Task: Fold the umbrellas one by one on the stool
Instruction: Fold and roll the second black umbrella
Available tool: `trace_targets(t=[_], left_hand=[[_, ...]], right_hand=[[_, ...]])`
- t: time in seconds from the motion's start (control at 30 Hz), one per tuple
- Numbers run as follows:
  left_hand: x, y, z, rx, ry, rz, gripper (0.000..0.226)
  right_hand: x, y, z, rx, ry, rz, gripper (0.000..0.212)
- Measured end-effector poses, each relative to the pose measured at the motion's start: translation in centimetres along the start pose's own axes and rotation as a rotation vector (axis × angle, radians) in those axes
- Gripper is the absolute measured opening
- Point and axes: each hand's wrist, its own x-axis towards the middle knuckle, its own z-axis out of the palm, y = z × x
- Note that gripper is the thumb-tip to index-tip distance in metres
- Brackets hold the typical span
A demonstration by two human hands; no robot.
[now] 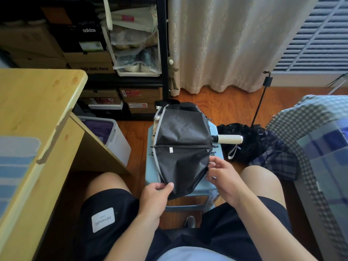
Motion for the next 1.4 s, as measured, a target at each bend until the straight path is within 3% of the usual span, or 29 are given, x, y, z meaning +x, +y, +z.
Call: trace_targets(t=[0.17, 0.27, 0.4, 0.57, 0.67, 0.73, 0.8, 0.93, 1.0, 1.1, 1.23, 1.33, 1.4], left_hand=[[-1.0, 0.7, -0.2, -0.184, -0.023, -0.056, 0.013], [-1.8, 2.0, -0.7, -0.279, -0.001, -0.016, 0.006], [-2.7, 4.1, -2.1, -0.396, 0.023, 0.145, 0.012], [-3.0, 6.8, -3.6, -0.423, -0.032, 0.352, 0.007], [-3.2, 8.1, -4.2, -0.461, -0.142, 0.430, 0.038], [-3.1, 8.6, -4.7, -0.460, -0.144, 0.474, 0.060], [-3.1, 8.9, -5.1, -0.443, -0.108, 0.492, 0.067], [-3.3, 8.8, -5.3, -0.403, -0.060, 0.508, 0.046], [-3.2, 8.5, -5.3, -0.387, -0.028, 0.521, 0.034], [-3.0, 8.2, -5.7, -0.363, 0.037, 0.555, 0.034], [-2.4, 7.9, -6.3, -0.148, 0.042, 0.644, 0.037], [-2.3, 7.8, -6.4, -0.061, -0.009, 0.665, 0.030], [-2.5, 7.7, -6.3, -0.072, -0.028, 0.666, 0.029]], right_hand=[[0.1, -0.1, 0.3, -0.491, 0.155, -0.244, 0.004], [0.1, -0.4, 0.3, -0.514, 0.175, -0.410, 0.008], [-0.1, -1.5, -0.2, -0.501, 0.179, -0.428, 0.002], [-1.0, -2.8, -0.5, -0.317, 0.007, -0.409, 0.017], [-1.8, -3.6, -0.2, -0.232, -0.050, -0.379, 0.033], [-2.0, -4.1, -0.1, -0.192, -0.065, -0.353, 0.049], [-2.2, -4.3, -0.1, -0.149, -0.081, -0.354, 0.063], [-3.0, -3.8, 0.6, -0.073, -0.050, -0.470, 0.078], [-3.1, -3.3, 1.1, -0.113, -0.018, -0.512, 0.076], [-3.3, -3.2, 1.2, -0.099, 0.054, -0.548, 0.071], [-3.2, -3.7, 0.6, 0.152, 0.200, -0.463, 0.055], [-2.8, -3.1, 0.7, -0.128, 0.112, -0.260, 0.049], [-3.0, -2.6, 1.0, -0.158, 0.118, -0.200, 0.042]])
